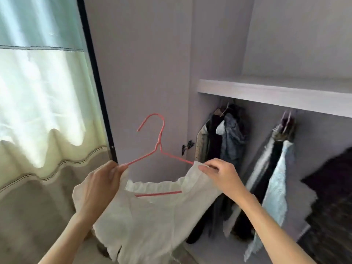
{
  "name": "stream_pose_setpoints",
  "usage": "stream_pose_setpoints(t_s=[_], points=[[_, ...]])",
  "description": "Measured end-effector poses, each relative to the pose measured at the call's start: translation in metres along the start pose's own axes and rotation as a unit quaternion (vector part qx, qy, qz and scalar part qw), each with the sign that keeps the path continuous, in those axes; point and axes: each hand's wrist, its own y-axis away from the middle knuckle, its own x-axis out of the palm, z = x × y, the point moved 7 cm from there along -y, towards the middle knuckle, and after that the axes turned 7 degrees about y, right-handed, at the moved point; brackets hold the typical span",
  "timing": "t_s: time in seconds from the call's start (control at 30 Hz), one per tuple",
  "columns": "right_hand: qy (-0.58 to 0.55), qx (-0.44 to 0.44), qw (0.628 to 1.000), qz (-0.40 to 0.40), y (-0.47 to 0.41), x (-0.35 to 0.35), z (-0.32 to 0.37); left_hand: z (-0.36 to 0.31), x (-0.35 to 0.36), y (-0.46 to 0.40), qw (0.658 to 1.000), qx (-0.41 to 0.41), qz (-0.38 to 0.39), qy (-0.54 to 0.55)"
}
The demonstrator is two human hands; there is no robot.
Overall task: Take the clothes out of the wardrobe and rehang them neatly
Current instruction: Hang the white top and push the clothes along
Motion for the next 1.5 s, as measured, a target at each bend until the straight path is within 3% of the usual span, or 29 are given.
stream_pose_setpoints(t_s=[0.13,0.33,0.53,0.83,1.13,1.3,1.5], points=[[0.071,0.041,0.996,-0.023,0.014,-0.030,-0.030,-0.027,0.049,-0.028,0.994,0.041,0.068,0.071],[0.116,0.122,0.974,-0.153,0.048,-0.088,-0.053,-0.075,0.106,-0.044,0.982,0.078,0.146,0.087],[0.172,0.168,0.950,-0.199,0.107,-0.112,-0.059,-0.093,0.183,-0.031,0.947,0.133,0.258,0.135],[0.144,0.318,0.923,-0.161,0.222,-0.116,-0.059,-0.141,0.262,0.054,0.863,0.267,0.393,0.170],[0.093,0.449,0.834,-0.305,0.307,-0.123,-0.059,-0.190,0.283,0.132,0.769,0.345,0.501,0.195],[0.064,0.496,0.767,-0.403,0.327,-0.122,-0.072,-0.169,0.292,0.135,0.761,0.324,0.530,0.185],[0.028,0.506,0.732,-0.455,0.303,-0.118,-0.091,-0.158,0.307,0.118,0.785,0.330,0.494,0.176]])
